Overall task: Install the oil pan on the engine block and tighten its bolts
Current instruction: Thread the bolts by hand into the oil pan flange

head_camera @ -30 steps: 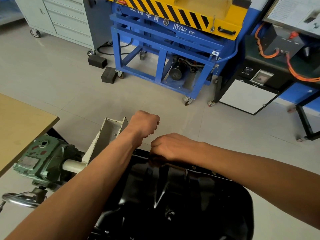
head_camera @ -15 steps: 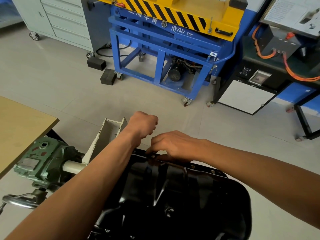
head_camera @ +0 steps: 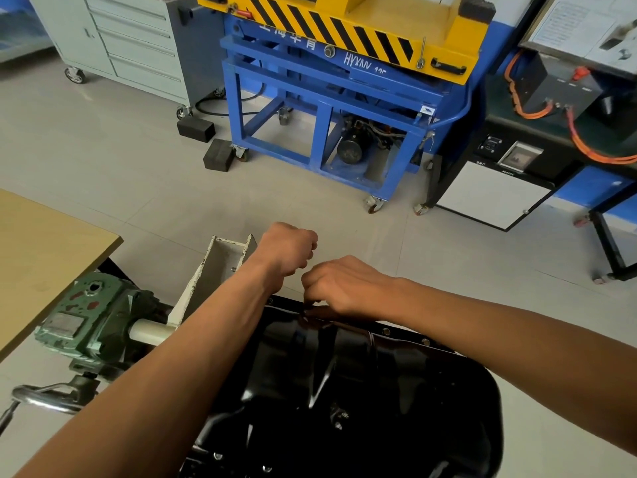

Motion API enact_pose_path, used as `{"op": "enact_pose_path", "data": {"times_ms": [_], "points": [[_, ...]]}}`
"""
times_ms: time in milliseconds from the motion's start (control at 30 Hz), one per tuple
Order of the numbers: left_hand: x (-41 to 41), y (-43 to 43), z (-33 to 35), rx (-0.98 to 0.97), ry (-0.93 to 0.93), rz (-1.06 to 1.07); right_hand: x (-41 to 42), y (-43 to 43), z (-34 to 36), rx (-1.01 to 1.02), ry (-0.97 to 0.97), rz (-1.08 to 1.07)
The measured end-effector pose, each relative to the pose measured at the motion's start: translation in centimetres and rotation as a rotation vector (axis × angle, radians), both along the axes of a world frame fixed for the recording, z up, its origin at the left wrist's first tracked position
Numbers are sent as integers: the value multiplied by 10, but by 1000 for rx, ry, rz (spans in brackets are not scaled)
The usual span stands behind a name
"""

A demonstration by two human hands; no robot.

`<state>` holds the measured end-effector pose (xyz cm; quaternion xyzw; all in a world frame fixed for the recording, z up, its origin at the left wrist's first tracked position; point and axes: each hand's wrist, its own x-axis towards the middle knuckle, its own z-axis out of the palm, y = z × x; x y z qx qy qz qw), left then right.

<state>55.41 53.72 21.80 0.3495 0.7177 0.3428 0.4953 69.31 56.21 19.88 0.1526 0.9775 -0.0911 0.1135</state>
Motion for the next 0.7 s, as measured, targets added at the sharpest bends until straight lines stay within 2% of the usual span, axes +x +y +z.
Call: {"op": "enact_pose_path", "data": {"times_ms": [133,300,533,700], "points": [[-1,-1,-1,13,2,-8,5,1,6,-82,-13,51],[-2,-1,-4,26,-10,-7,-2,-3,3,36,-64,38],[-2,-2,-7,26,11,2,-10,-6,5,60,-130,83],[-1,-2,-7,57,12,-7,2,-1,6,15,-43,59]]}}
